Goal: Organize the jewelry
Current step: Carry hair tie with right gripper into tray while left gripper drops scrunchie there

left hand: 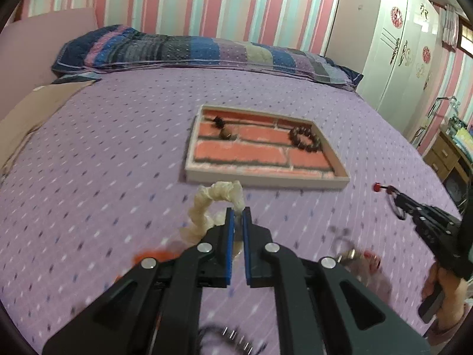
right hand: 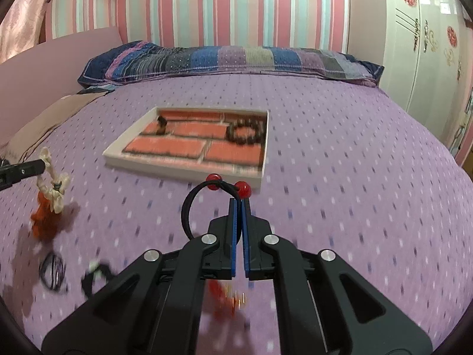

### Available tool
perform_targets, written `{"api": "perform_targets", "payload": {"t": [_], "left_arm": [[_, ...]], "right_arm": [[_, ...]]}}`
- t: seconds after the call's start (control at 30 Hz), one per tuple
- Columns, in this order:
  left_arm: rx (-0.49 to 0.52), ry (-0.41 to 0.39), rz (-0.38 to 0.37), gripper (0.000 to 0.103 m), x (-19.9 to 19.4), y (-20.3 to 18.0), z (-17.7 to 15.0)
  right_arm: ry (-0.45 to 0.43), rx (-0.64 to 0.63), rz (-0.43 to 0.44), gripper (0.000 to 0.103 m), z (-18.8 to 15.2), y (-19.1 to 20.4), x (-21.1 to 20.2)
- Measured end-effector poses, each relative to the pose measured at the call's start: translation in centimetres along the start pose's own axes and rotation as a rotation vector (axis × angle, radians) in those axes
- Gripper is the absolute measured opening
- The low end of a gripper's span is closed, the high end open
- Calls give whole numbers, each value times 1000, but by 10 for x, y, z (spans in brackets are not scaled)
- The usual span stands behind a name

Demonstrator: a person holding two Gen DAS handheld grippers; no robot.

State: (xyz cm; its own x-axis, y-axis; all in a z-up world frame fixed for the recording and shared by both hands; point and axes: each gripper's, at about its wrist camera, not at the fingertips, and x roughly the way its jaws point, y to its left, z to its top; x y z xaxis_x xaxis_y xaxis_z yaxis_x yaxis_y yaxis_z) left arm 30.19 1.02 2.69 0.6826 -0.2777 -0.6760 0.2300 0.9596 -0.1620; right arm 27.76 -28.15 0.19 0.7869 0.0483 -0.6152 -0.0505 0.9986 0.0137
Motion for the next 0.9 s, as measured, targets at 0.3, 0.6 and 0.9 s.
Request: {"api": "perform_targets", "payload": {"t": [0.3,0.6,0.9], "left_arm": [[-14,38,17,6,87,-8,82],[-8,99,80,6,191,-5,134],[59,152,173,6,260,2,155]], "right_arm": [[32,6,-2,4,76,3,91],[124,49,-28,4,119,-7,194],[209,91,-82,4,144,-22,267]]}}
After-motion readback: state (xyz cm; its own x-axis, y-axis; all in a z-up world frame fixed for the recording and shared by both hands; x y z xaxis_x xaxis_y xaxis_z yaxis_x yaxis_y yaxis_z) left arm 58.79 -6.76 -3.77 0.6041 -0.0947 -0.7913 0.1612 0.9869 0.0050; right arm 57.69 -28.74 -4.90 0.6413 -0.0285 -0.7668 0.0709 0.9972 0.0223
